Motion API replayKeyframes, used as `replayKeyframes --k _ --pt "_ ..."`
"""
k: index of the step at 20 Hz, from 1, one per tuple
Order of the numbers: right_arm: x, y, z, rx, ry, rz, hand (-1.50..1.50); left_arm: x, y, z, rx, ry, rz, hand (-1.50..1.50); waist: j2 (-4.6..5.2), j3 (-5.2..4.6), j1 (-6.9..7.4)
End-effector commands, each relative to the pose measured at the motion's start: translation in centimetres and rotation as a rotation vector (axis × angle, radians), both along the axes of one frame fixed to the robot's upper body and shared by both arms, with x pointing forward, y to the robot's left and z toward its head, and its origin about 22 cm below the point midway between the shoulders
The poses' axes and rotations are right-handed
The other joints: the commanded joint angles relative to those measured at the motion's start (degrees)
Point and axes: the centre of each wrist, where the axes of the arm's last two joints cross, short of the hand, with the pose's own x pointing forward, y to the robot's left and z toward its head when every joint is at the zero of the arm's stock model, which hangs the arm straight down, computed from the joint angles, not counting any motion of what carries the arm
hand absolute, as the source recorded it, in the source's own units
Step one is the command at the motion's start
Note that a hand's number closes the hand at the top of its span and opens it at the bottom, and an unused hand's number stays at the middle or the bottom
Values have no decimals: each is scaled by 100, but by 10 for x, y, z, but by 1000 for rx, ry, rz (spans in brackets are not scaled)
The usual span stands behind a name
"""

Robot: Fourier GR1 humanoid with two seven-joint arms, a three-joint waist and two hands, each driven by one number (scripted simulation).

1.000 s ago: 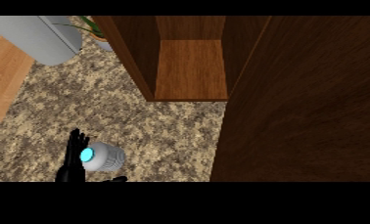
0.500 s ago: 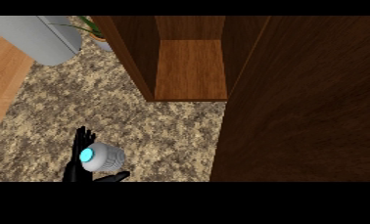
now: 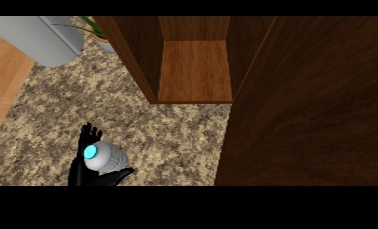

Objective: Pick up the bottled water, place it into the cabinet and close the cabinet

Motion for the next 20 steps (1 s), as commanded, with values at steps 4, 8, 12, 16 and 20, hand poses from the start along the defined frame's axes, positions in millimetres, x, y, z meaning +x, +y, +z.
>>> replayKeyframes --k 4,8,12,16,20 --pt "-34 -23 23 10 -83 -36 -150 21 -11 -5 -94 -9 -104 150 4 -1 -49" --pt "-27 -17 12 -4 -47 -35 -150 27 -27 -10 -95 -40 -117 150 6 0 -14" --pt "-17 -15 10 16 -56 -52 -150 25 -25 2 109 -128 -95 150 0 2 11" --pt "-27 -32 13 -33 -69 -73 -150 44 -41 7 101 -155 -183 150 3 4 -20" --pt "-14 -32 4 -33 -65 -99 -150 92 -43 19 60 -179 -314 150 33 -5 -132"
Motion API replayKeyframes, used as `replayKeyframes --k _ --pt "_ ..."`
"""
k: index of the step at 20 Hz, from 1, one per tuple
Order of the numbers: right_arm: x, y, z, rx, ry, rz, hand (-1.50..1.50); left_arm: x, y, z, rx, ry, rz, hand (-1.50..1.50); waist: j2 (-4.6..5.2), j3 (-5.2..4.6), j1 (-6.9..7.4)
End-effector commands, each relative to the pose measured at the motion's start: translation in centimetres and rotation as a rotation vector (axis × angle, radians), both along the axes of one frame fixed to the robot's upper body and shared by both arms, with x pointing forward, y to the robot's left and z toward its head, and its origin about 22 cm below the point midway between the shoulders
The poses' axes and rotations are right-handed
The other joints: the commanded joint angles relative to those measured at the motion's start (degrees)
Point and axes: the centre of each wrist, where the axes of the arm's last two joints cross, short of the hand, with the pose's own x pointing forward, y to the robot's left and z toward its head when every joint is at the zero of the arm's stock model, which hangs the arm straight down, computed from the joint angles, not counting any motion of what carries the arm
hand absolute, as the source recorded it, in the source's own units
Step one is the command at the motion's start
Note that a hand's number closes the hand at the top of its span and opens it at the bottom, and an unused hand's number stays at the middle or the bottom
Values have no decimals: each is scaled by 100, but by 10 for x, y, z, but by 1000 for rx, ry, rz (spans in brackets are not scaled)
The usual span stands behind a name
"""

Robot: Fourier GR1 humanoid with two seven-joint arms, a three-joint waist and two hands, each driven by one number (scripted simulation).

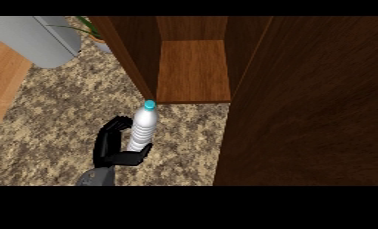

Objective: Pick up the bottled water, place it into the cabinet and close the cabinet

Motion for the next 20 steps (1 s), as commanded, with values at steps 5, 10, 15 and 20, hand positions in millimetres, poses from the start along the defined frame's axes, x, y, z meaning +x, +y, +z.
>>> replayKeyframes --k 5,10,15,20 --pt "-18 -25 11 26 -57 -44 -150 47 -21 18 -115 -67 -188 150 3 3 -15" --pt "-11 -44 5 13 -34 -59 -150 68 -54 39 -147 -79 -221 150 -12 7 22" --pt "-18 -48 9 7 -49 -72 -150 86 -74 64 -179 -77 -250 150 -13 4 13" --pt "-16 -60 7 12 -30 -82 -150 97 -97 89 -187 -68 -247 150 -33 6 -54"
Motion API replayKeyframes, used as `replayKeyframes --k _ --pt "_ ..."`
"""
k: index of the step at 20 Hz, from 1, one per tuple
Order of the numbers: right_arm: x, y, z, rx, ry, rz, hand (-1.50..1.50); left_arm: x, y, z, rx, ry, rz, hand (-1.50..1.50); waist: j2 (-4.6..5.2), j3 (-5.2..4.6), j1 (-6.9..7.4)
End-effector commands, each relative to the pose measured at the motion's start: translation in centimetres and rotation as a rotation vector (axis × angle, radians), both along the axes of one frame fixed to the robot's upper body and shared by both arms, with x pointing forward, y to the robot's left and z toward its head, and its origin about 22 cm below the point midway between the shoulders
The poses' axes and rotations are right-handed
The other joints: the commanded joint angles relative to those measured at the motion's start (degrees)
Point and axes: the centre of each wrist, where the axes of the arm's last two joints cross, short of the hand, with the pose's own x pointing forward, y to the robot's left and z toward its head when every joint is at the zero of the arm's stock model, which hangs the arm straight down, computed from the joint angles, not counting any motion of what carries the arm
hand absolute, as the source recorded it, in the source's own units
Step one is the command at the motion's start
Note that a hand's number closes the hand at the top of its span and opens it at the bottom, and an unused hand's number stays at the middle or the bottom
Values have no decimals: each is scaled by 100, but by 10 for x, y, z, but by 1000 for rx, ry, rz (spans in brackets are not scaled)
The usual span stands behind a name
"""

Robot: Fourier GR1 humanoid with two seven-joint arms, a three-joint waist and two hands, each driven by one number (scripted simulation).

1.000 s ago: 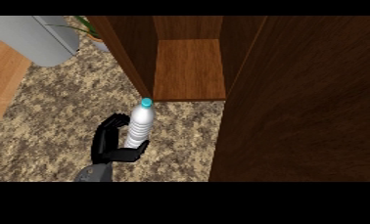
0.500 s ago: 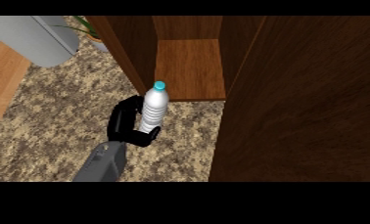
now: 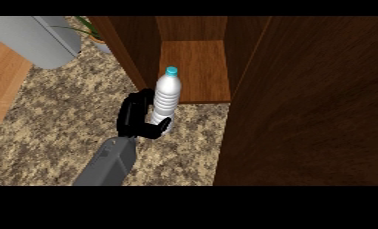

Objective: Pick up the bottled water, place it into the cabinet and close the cabinet

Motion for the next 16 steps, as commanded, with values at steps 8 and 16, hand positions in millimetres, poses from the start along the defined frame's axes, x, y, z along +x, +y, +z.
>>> replayKeyframes --k 8,16 --pt "-5 -20 3 96 -28 77 -150 35 -64 67 6 -65 -72 150 -30 -4 -221" --pt "10 -34 -3 109 -23 100 -150 43 -82 88 51 -65 -7 150 2 -7 -440"
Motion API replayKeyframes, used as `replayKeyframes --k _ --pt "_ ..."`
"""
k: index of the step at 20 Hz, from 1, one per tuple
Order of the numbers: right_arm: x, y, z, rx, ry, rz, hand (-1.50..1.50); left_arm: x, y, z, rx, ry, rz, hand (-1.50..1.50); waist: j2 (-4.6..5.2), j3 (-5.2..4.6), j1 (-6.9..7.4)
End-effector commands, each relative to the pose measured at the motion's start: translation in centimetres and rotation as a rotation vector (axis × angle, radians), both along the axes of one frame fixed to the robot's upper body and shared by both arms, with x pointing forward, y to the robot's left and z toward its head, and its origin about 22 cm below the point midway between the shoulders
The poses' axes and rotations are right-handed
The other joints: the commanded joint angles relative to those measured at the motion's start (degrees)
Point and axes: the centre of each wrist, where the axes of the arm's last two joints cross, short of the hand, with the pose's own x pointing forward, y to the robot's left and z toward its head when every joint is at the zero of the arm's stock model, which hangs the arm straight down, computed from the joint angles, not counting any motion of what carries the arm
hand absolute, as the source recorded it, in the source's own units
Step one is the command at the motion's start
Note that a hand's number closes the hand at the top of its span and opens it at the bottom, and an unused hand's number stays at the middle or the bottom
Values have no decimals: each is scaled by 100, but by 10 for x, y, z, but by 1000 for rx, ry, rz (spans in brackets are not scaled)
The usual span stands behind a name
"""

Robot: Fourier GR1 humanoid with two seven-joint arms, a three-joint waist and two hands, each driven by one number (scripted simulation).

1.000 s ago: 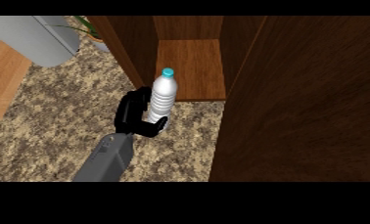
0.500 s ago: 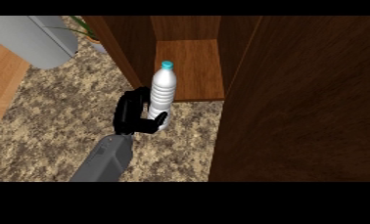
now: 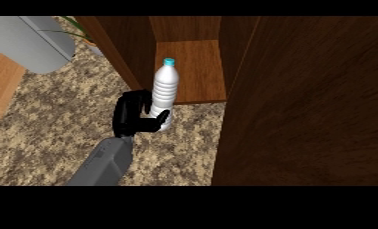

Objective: Pick up the bottled water, place it into the cabinet and close the cabinet

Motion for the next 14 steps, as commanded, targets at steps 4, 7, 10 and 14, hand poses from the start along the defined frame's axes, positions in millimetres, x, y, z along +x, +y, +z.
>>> replayKeyframes --k 4,7,10,14 --pt "-1 -14 -1 44 -6 47 -150 52 -89 84 21 -127 -130 150 12 -22 -315" --pt "-2 -19 5 26 -15 43 -150 53 -92 85 62 -102 -110 150 27 -31 -310" --pt "-3 -20 5 40 -19 82 -150 56 -96 89 110 -90 -72 150 45 -30 -407" --pt "-2 -28 5 46 -23 91 -150 56 -91 82 133 -33 -1 150 91 -37 -483"
